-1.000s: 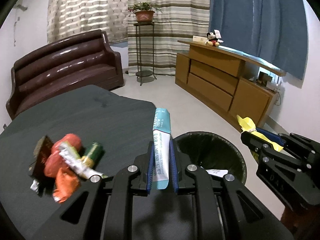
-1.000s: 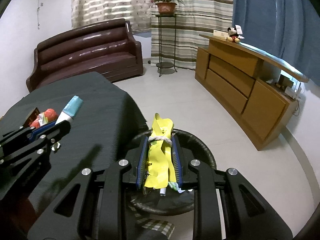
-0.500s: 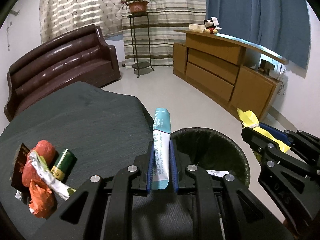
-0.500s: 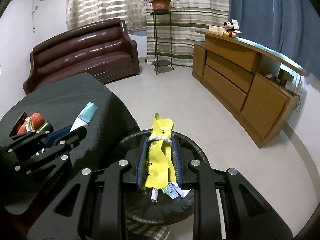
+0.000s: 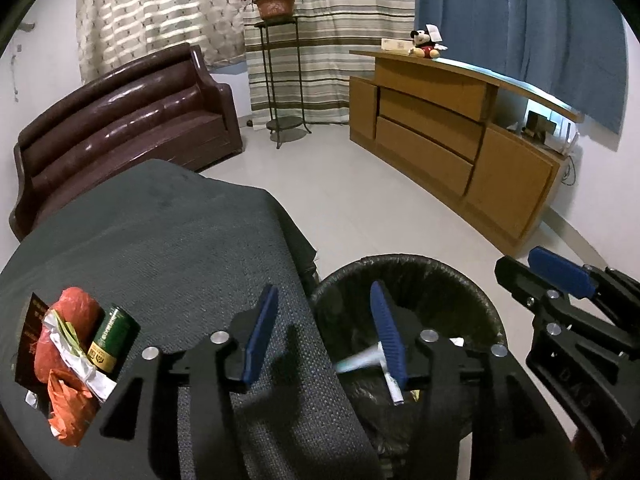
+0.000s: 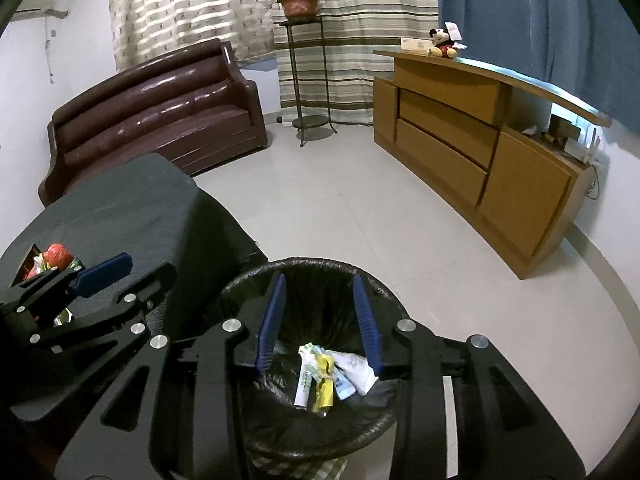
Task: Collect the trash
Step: 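Carry the tube and glove over the black bin and open both grippers, then move both grippers back over the trash pile on the table, then grasp the black box with the left gripper while the right grasps the white paper wrapper, then carry the box and wrapper over the black bin and open both grippers, then move both grippers back over the remaining trash on the table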
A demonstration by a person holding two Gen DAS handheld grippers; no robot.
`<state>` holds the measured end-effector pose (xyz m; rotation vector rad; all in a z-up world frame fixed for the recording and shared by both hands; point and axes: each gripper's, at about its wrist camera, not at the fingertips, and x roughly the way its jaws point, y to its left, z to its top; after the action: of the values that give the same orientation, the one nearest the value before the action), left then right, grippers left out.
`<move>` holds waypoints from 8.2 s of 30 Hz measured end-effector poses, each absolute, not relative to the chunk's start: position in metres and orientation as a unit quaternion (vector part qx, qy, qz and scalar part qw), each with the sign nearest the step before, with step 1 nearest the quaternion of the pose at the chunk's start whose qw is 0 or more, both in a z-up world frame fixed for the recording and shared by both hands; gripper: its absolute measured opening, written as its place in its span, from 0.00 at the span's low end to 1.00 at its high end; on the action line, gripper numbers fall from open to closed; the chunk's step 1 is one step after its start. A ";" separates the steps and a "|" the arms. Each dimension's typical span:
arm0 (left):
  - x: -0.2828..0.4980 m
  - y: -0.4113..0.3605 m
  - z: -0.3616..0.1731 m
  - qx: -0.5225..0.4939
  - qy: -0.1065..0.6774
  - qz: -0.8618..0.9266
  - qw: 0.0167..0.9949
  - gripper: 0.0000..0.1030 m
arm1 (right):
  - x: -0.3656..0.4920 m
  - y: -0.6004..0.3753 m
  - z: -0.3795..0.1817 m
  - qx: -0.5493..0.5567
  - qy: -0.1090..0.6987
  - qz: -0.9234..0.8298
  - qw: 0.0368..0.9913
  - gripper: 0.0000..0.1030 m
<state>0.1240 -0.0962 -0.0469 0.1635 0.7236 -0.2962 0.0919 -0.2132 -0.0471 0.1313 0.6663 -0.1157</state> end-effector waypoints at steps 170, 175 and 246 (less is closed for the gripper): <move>0.069 -0.027 -0.007 0.050 0.286 -0.143 0.946 0.23 | 0.053 -0.166 -0.028 0.023 0.328 -0.024 0.944 0.17; 0.072 -0.035 -0.012 0.055 0.291 -0.144 0.944 0.23 | 0.052 -0.172 -0.031 0.025 0.327 -0.030 0.944 0.17; 0.095 -0.027 -0.025 0.069 0.315 -0.076 0.943 0.60 | 0.074 -0.198 -0.063 0.102 0.331 -0.056 0.936 0.69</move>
<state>0.0950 -0.0269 -0.0250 0.1412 0.6426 -0.1559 0.0742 -0.1980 -0.0626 0.2077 0.6766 -0.1142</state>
